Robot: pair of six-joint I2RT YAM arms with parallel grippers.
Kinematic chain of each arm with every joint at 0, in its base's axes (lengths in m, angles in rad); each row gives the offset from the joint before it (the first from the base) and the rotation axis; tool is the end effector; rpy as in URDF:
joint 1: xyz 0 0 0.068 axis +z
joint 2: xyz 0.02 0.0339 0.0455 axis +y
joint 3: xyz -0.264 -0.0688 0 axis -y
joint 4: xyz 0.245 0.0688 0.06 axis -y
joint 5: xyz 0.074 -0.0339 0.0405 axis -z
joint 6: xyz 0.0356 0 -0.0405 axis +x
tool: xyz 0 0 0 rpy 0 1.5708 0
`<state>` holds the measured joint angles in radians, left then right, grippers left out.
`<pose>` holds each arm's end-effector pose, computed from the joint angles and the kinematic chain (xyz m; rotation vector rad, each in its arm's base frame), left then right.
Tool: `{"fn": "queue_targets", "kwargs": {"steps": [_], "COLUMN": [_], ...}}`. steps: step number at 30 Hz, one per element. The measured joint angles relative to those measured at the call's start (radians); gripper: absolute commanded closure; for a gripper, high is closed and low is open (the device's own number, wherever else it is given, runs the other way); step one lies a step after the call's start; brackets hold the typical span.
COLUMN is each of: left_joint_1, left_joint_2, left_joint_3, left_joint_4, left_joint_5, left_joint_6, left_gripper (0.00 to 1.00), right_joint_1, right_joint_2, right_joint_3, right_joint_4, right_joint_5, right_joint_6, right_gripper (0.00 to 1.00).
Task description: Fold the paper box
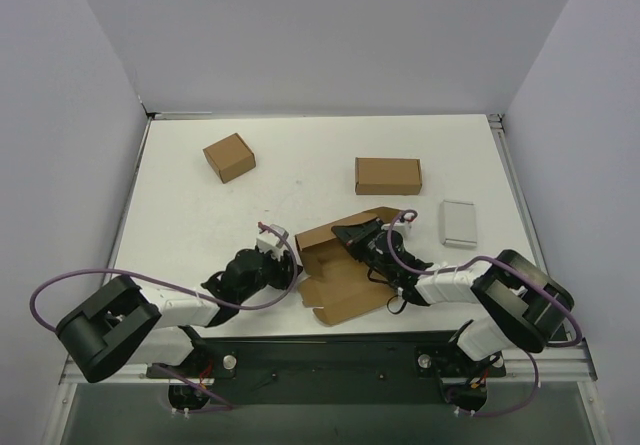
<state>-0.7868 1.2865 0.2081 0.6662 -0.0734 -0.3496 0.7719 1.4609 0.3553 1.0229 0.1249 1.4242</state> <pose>0.1536 -0.1504 0.1355 0.3950 2.0045 -0.6558 0.1919 0.1806 0.1748 0.7136 1.7678 1.5057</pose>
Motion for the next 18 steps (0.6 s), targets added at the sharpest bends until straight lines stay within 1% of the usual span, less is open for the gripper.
{"fn": "queue_targets", "kwargs": {"steps": [4, 9, 18], "left_joint_1": [-0.028, -0.058, -0.109], "left_joint_2": [-0.017, -0.030, -0.041], "left_joint_3": [-0.029, -0.038, -0.051], "left_joint_4": [0.028, 0.056, 0.087], "left_joint_5": [-0.009, -0.027, -0.059], "left_joint_6": [0.006, 0.024, 0.055], "left_gripper": [0.44, 0.47, 0.48], "right_joint_1": [0.005, 0.009, 0.015], "right_joint_2": [0.002, 0.023, 0.023], "right_joint_3": [-0.043, -0.079, -0.120], "right_joint_4": [0.081, 0.171, 0.227], "right_joint_5": [0.002, 0.002, 0.010], "right_joint_6": [-0.025, -0.041, -0.059], "right_gripper": [1.00, 1.00, 1.00]}}
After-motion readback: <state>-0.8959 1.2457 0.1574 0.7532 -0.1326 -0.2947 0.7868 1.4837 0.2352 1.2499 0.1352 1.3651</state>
